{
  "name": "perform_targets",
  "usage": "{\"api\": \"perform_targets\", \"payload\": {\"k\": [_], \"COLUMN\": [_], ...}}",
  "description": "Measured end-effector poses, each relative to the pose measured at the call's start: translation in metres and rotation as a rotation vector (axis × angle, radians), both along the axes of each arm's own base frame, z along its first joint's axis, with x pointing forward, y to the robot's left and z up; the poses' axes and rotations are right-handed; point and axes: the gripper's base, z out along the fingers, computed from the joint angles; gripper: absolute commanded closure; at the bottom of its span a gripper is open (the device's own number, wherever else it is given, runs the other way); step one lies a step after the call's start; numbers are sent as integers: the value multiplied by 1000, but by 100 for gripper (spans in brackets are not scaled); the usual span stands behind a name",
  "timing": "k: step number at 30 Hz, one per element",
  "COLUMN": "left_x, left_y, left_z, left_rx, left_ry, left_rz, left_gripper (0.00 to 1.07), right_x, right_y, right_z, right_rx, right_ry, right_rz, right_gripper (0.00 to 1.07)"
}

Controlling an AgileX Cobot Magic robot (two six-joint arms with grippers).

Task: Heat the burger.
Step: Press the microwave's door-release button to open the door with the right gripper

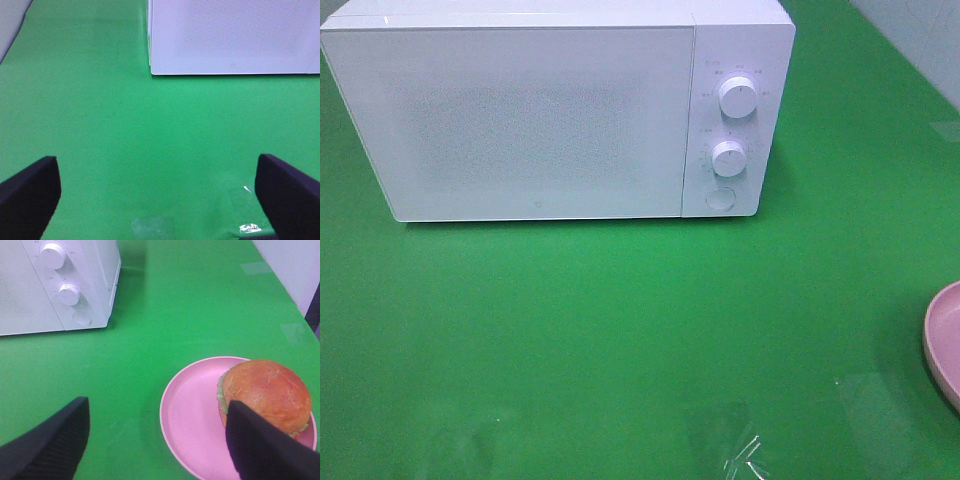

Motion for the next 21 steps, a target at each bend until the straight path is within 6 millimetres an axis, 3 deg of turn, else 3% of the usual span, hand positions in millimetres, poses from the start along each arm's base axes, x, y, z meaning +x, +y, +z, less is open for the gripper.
{"api": "perform_targets", "payload": {"k": [21], "left_x": [0], "left_y": [0], "left_z": [0], "left_rx": [0], "left_ry": [0], "left_rz": [0], "left_gripper": [9], "right_x": [0], "right_y": [0], "right_z": [0], "right_rx": [0], "right_ry": [0], "right_rz": [0], "right_gripper": [34]}}
